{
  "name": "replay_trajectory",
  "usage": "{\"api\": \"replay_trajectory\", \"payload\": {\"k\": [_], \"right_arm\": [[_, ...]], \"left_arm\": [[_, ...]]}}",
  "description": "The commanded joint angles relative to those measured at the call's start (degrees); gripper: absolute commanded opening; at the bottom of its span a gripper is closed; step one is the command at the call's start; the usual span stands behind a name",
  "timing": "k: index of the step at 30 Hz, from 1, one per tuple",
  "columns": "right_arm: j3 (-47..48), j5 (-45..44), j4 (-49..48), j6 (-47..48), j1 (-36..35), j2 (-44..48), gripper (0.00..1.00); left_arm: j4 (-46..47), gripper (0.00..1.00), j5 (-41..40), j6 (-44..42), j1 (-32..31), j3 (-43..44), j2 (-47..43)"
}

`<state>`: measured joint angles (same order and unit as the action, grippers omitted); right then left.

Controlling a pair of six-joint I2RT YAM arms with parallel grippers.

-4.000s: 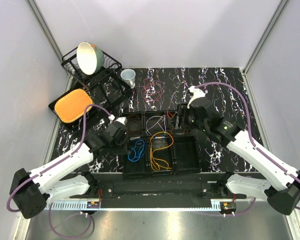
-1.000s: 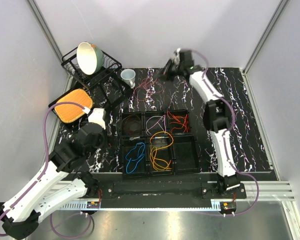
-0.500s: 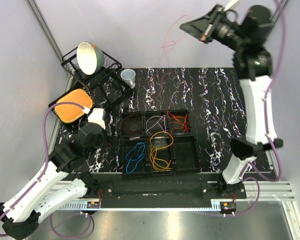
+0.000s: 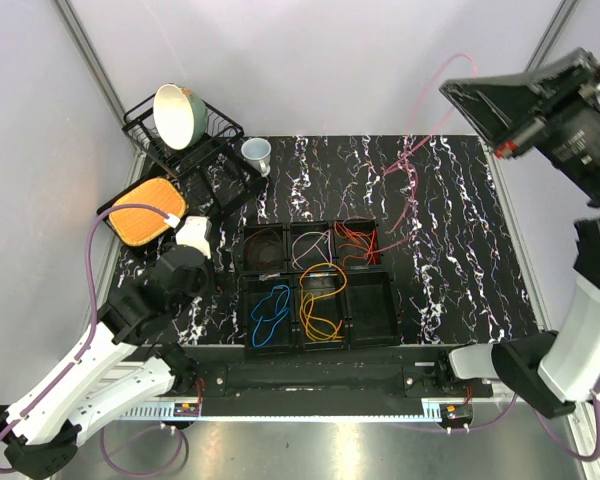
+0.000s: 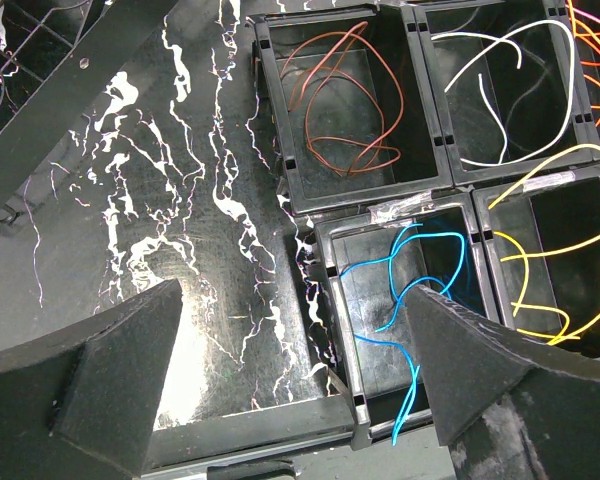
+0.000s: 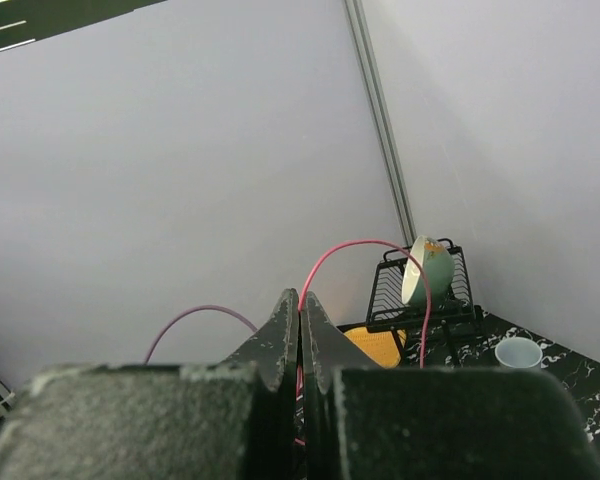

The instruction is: Untangle the cables

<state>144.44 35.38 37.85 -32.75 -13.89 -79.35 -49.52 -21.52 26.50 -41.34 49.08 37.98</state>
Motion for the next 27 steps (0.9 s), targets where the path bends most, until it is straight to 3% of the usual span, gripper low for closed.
{"api": "replay_trajectory", "payload": {"k": [1, 6, 11, 15, 27], "right_arm": [[-0.7, -0.9, 4.0, 1.6, -0.3, 1.7, 0.00], [-9.9, -2.6, 4.7, 2.7, -0.2, 8.3, 0.00], [-28.7, -10.0, 4.5, 4.1, -0.3, 17.4, 0.00], [-40.0, -10.9, 4.7, 4.0, -0.3, 20.5, 0.00], [-58.0, -14.2, 4.7, 3.9, -0.3, 23.5, 0.00]], "left_arm": [[2.8, 0.96, -0.5, -0.3, 0.3, -0.5, 0.2], [2.8, 0.96, -0.5, -0.2, 0.2, -0.5, 0.9], [2.8, 0.96, -0.5, -0.2, 0.2, -0.5, 1.0], [2.8, 0.96, -0.3, -0.2, 0.2, -0.5, 1.6], [2.8, 0.96, -0.5, -0.3, 0.2, -0.5, 1.5]]}}
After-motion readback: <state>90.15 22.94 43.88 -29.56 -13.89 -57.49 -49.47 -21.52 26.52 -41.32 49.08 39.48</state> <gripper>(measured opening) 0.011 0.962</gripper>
